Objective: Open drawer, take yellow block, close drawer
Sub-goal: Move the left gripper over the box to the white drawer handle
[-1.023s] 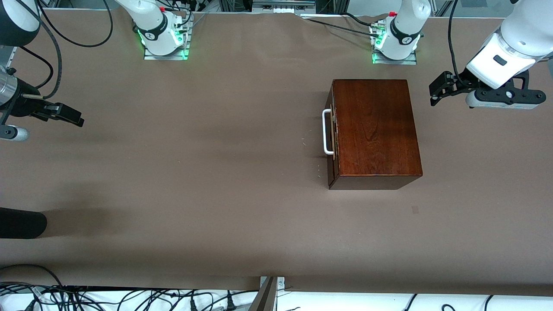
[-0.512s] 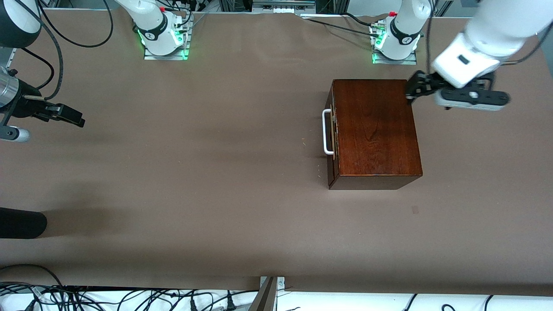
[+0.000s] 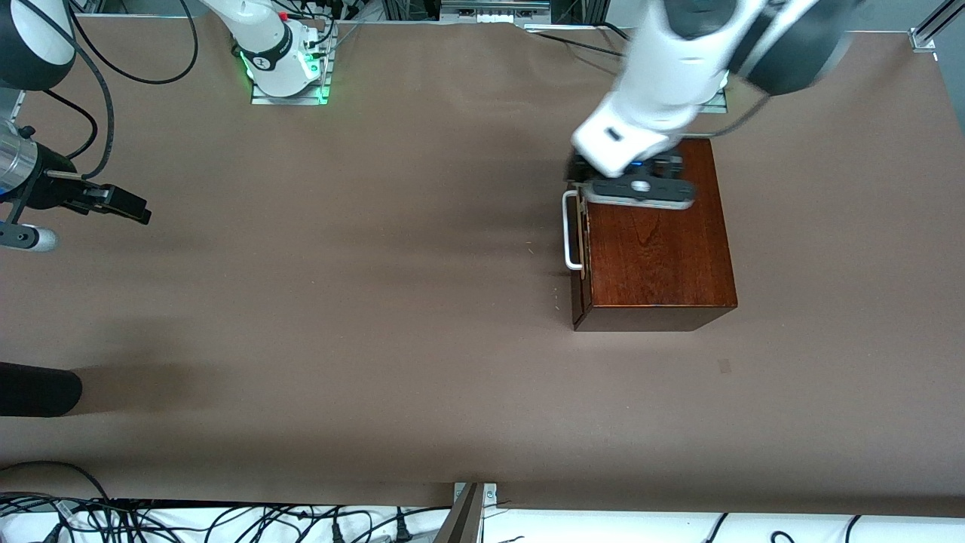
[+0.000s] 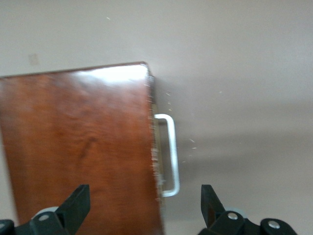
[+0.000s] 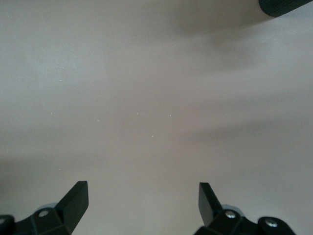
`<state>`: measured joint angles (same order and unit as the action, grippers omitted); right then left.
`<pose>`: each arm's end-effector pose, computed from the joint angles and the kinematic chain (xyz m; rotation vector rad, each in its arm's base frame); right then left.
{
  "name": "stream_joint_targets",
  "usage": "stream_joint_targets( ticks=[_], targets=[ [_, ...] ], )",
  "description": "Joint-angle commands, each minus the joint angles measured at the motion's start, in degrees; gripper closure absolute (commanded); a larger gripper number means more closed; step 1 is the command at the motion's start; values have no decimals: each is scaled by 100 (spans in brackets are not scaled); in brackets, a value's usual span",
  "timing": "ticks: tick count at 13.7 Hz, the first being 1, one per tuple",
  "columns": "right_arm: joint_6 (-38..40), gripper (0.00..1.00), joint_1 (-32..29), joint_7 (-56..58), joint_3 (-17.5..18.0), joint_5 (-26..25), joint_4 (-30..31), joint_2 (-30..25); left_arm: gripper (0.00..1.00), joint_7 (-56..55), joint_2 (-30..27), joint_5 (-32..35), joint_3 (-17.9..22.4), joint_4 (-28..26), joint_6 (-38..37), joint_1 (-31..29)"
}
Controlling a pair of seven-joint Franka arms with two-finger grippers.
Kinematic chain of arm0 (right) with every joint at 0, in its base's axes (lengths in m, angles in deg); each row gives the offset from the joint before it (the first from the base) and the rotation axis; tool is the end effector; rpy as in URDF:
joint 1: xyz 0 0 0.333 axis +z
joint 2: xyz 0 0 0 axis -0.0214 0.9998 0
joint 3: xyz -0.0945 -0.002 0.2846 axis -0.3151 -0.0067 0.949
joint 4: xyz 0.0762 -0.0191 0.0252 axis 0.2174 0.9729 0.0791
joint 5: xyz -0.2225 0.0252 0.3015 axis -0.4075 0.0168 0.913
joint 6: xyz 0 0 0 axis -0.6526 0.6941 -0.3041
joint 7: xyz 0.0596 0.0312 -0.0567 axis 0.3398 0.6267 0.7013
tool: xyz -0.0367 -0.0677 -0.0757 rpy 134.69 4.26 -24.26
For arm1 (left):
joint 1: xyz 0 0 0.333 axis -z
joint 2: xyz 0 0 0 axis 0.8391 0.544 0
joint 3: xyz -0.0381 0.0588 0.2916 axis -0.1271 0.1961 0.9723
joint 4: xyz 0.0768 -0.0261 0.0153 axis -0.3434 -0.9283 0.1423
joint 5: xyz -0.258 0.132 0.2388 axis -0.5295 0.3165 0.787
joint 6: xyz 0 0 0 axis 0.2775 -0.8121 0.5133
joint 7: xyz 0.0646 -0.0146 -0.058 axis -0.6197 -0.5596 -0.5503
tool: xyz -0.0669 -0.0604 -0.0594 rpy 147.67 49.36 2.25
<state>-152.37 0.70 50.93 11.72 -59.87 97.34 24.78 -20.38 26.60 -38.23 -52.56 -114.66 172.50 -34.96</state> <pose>0.5684 -0.0084 0.5385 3.1113 -0.2359 -0.1266 0.4963 -0.3482 0.5088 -3.1023 0.1073 0.0207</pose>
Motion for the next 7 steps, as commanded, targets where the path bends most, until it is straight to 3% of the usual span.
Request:
stream_joint_targets(
  ticks=[1,4,7],
  targets=[
    [46,0,-8,-59,17,32,-53,18,0,-700,649,421,10,234,158,619],
    [29,0,1,-59,26,23,-53,27,0,-1685,1221,1080,1,234,167,1226],
    [20,0,9,-51,35,23,-62,53,0,-1969,1687,1634,1,207,176,1465]
  ],
)
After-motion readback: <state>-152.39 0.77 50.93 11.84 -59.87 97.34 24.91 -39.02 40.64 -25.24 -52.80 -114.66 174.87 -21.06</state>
